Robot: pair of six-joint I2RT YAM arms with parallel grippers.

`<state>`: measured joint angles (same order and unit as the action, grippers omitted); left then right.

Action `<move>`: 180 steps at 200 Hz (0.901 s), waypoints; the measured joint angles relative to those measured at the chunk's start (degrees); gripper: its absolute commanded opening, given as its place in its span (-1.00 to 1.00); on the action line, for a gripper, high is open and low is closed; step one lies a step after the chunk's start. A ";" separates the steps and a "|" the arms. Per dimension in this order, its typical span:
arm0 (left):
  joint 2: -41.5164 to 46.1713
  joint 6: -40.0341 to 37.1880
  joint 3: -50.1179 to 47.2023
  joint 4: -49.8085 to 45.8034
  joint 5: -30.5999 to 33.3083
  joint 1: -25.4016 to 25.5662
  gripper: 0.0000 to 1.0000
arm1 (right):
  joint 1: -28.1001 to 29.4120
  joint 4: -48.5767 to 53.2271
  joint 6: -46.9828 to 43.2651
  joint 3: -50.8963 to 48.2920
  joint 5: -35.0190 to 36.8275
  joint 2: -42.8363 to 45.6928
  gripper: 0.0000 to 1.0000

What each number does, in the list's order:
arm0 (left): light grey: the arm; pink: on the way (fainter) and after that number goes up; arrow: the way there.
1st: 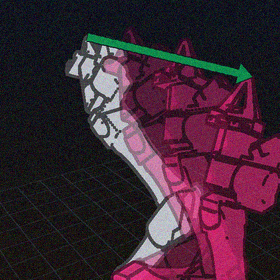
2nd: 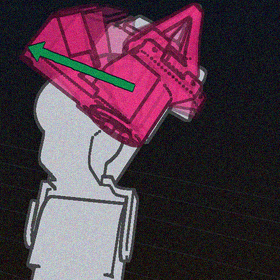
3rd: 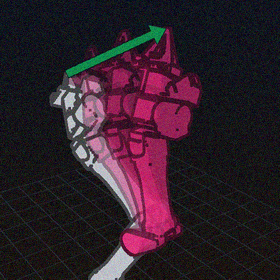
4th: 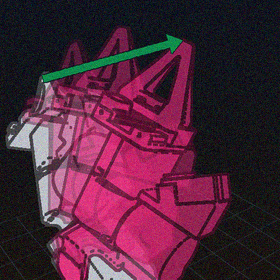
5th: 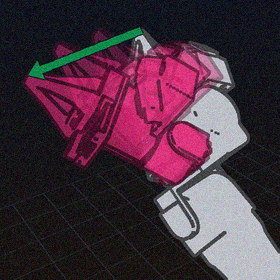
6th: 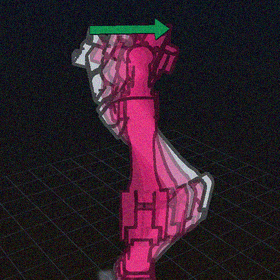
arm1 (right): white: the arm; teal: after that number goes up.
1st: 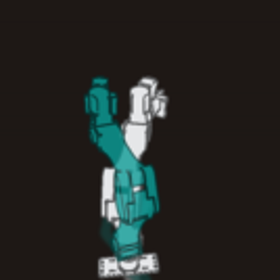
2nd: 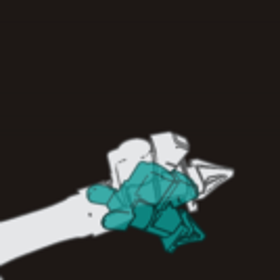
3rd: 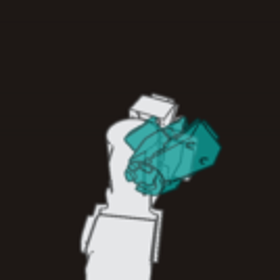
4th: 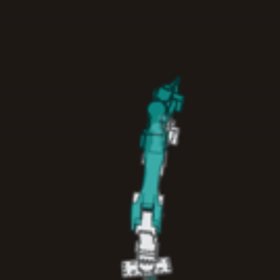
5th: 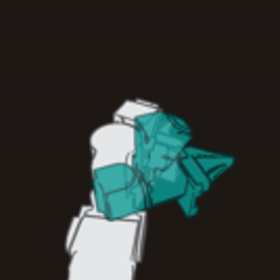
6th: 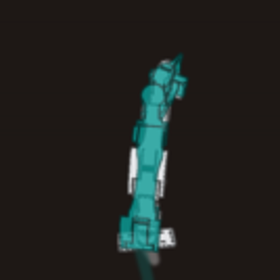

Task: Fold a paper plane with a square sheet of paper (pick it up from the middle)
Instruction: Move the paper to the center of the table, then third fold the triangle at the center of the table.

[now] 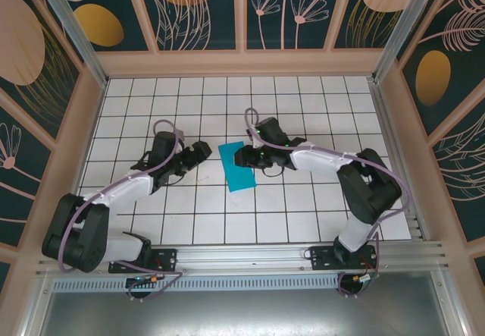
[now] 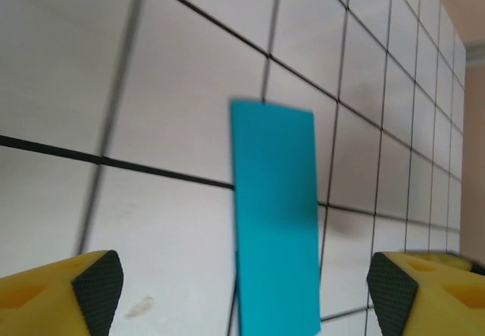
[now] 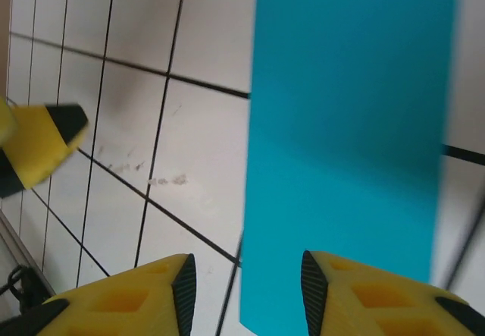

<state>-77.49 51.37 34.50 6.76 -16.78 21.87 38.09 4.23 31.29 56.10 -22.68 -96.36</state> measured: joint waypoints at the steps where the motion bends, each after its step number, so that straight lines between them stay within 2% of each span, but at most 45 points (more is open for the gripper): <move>1: -0.15 0.09 0.07 0.09 -0.07 0.15 0.53 | -0.13 -0.04 0.22 -0.17 0.04 0.13 -0.03; 33: -7.37 1.22 3.74 3.65 -2.14 5.81 -0.08 | -5.60 -1.64 4.66 -6.73 0.76 3.39 0.08; 66: -14.88 2.34 8.13 5.31 -2.32 9.35 -0.45 | -6.69 -1.92 7.32 -10.38 0.37 4.42 0.09; 111: -21.51 2.73 11.52 4.90 -0.81 10.51 -0.69 | -6.60 -2.64 8.35 -10.88 -0.15 4.87 0.09; 180: -24.98 2.51 11.72 3.04 1.31 10.73 -0.85 | -6.60 -2.60 8.50 -10.91 -2.08 4.87 0.01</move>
<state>-102.48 53.89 46.22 9.80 -15.46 32.60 31.48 1.63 39.79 45.19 -24.75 -91.48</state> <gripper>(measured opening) 0.085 0.515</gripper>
